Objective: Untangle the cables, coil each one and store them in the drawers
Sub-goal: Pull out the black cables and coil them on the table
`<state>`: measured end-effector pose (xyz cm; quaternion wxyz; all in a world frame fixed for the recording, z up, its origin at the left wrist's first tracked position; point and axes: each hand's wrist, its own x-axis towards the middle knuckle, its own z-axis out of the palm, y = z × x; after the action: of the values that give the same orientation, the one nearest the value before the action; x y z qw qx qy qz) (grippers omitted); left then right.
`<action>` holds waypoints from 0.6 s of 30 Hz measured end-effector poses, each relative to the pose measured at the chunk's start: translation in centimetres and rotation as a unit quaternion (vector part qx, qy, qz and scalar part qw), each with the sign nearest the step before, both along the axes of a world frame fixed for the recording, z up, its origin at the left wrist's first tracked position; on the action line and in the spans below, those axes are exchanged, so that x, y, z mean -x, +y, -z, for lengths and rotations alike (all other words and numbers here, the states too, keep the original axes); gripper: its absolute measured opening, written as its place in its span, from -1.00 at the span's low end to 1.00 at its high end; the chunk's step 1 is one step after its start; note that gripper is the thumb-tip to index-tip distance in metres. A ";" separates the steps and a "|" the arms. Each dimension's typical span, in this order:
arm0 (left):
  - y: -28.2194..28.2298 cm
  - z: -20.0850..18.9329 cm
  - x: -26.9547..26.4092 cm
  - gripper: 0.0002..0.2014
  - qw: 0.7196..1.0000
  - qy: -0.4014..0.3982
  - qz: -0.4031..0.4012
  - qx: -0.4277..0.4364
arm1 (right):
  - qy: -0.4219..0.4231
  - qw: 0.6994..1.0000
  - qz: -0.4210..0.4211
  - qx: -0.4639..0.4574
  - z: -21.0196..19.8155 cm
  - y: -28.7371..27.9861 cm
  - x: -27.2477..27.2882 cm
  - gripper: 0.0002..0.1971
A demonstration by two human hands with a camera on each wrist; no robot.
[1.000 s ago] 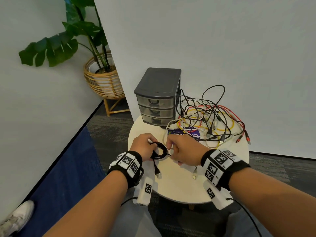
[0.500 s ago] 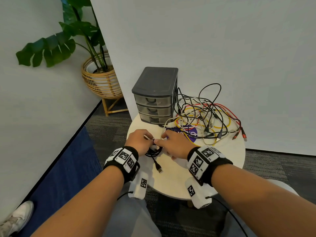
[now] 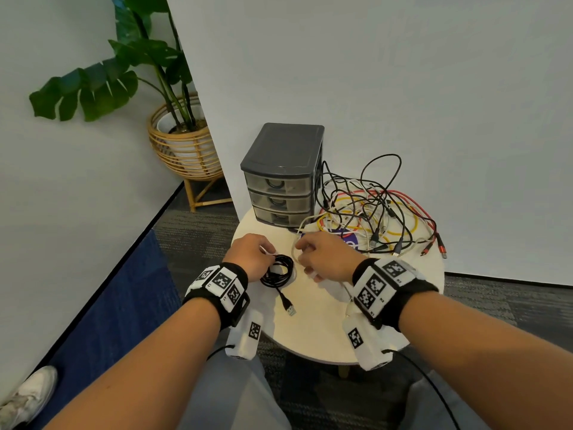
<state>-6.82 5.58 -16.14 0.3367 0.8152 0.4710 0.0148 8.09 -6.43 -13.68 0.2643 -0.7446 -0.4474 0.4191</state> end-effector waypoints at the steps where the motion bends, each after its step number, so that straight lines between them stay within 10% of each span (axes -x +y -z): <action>1: 0.0 -0.5 -0.1 -0.83 1.000 -0.004 0.004 -0.013 | -0.007 1.000 -0.001 -0.025 -0.8 -0.3 -0.8 -0.76; 7: -1.0 -5.9 -4.0 -0.77 0.990 -0.116 0.071 -0.021 | -0.141 0.941 0.198 -0.235 -5.6 -1.6 -8.9 -0.82; 10: -1.8 -8.2 -6.8 -0.64 0.986 -0.089 0.125 0.062 | -0.198 0.925 0.270 -0.180 -6.2 -1.6 -13.0 -0.88; 14: -2.4 -9.1 -9.5 -0.60 0.981 -0.069 0.112 0.140 | -0.226 0.968 0.088 0.058 -6.1 -1.0 -14.8 -0.69; 18: -2.1 -9.0 -10.1 -0.57 0.982 -0.089 0.108 0.124 | -0.219 0.973 0.070 0.027 -6.3 -0.8 -14.4 -0.65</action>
<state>3.32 3.46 -7.11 0.4754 0.8086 0.3464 -0.0081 22.53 -7.23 -7.36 0.1678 -0.8546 -0.4299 0.2382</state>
